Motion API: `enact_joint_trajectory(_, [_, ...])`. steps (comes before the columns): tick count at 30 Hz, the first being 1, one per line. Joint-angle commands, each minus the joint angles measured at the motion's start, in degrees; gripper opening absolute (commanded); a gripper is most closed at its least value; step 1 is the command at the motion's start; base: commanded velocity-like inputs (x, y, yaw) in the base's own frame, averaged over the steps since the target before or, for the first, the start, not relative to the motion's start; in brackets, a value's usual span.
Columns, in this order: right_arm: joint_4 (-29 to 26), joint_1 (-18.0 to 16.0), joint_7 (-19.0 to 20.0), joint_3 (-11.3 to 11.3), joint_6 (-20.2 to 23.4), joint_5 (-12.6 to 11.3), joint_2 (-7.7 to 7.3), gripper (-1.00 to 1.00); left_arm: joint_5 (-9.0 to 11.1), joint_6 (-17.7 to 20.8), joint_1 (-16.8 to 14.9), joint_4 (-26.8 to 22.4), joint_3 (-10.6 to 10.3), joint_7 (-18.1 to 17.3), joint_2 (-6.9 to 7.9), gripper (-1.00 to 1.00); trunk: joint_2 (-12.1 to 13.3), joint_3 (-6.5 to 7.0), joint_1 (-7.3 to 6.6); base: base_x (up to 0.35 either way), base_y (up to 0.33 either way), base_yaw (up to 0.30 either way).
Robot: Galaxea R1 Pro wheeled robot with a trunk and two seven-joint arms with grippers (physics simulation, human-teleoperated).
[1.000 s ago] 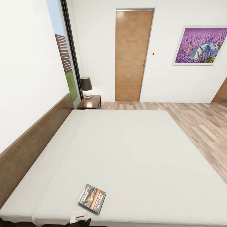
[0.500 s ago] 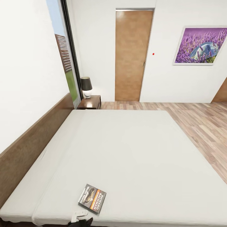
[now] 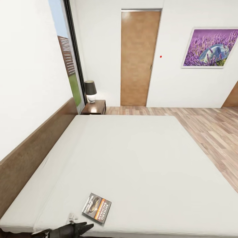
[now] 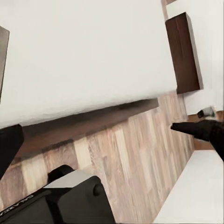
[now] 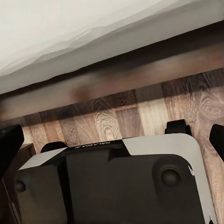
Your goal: In the bedroom, move the book from the bed onto either nightstand, and place the two sandals side by side next to the bed.
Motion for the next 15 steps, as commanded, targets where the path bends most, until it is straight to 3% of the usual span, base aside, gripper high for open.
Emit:
enact_joint_trajectory(1, [0.2,-0.1,0.3,-0.1,0.0,-0.5,-0.03,1.0,0.3,3.0,0.0,-2.3,-0.2,-1.3,0.13,1.0,-0.1,-0.1,0.02,0.0,0.0,0.0])
enact_joint_trajectory(6, [0.2,-0.1,0.3,-0.1,0.0,-0.5,-0.02,1.0,0.3,15.4,0.0,-13.5,-0.1,-2.9,0.27,1.0,-0.1,-0.1,0.02,0.0,0.0,0.0])
enact_joint_trajectory(8, [0.2,-0.1,0.3,-0.1,0.0,-0.5,-0.01,1.0,0.3,21.5,-0.1,-21.2,0.0,-2.7,0.19,1.0,-0.1,-0.1,0.02,0.0,0.0,0.0])
enact_joint_trajectory(12, [0.2,-0.1,0.3,-0.1,0.0,-0.5,-0.02,1.0,0.3,28.4,-0.5,-31.8,0.2,-0.3,0.03,1.0,-0.1,-0.1,0.02,0.0,0.0,0.0])
enact_joint_trajectory(14, [0.2,-0.1,0.3,-0.1,0.0,-0.5,-0.02,1.0,0.3,31.0,-1.1,-37.5,0.4,4.2,-0.73,1.0,-0.1,-0.1,0.02,0.0,0.0,0.0])
enact_joint_trajectory(15, [0.2,-0.1,0.3,-0.1,0.0,-0.5,-0.02,1.0,0.4,32.3,-2.3,-42.4,0.9,13.0,-3.6,1.0,-0.1,-0.1,0.02,0.0,0.0,0.0])
